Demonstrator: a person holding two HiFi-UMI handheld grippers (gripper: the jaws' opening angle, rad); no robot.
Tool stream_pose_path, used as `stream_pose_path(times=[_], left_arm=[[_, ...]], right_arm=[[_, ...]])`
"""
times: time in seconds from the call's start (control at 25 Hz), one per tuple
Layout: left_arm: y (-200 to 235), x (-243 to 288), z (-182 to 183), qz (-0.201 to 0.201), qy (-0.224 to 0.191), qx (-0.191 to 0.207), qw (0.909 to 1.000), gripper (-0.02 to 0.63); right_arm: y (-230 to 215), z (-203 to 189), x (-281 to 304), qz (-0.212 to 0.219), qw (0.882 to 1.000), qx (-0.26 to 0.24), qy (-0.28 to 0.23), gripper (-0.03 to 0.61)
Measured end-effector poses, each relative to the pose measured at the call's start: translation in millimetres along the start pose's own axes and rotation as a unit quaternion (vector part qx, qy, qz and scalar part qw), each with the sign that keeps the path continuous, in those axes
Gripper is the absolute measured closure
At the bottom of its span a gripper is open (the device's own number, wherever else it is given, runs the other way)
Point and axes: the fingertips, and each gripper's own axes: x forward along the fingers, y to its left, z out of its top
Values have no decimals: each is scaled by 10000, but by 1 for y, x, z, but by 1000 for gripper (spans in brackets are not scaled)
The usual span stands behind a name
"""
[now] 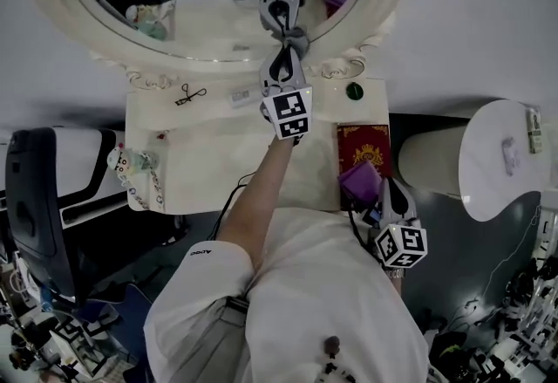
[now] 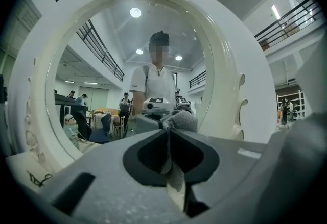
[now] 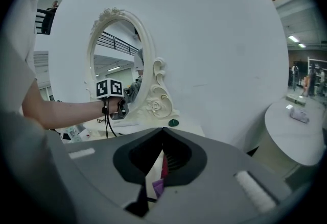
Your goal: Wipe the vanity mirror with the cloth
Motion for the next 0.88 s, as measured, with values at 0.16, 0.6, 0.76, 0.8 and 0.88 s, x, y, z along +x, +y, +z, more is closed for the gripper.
stream_pose_path(times=[0.16,0.6,0.76,0.8,0.88], left_arm=[[8,3,-16,23,235,70,9997,592],[71,-5,-64,321,856,270,9955,592],[110,-12,-74,548,1025,331,9927,592],[121,-14,-76,613,1052,329,9920,592],[142,-19,-78,729,1082,312,9910,592]], right_arm=[[0,-3,1,-65,9999,78,65,571],[40,-3,21,229,9995,40,211,571],[58,-3,32,401,9989,-2,253,571],[63,-2,35,445,9987,-12,260,571],[73,-1,39,521,9983,-39,271,571]])
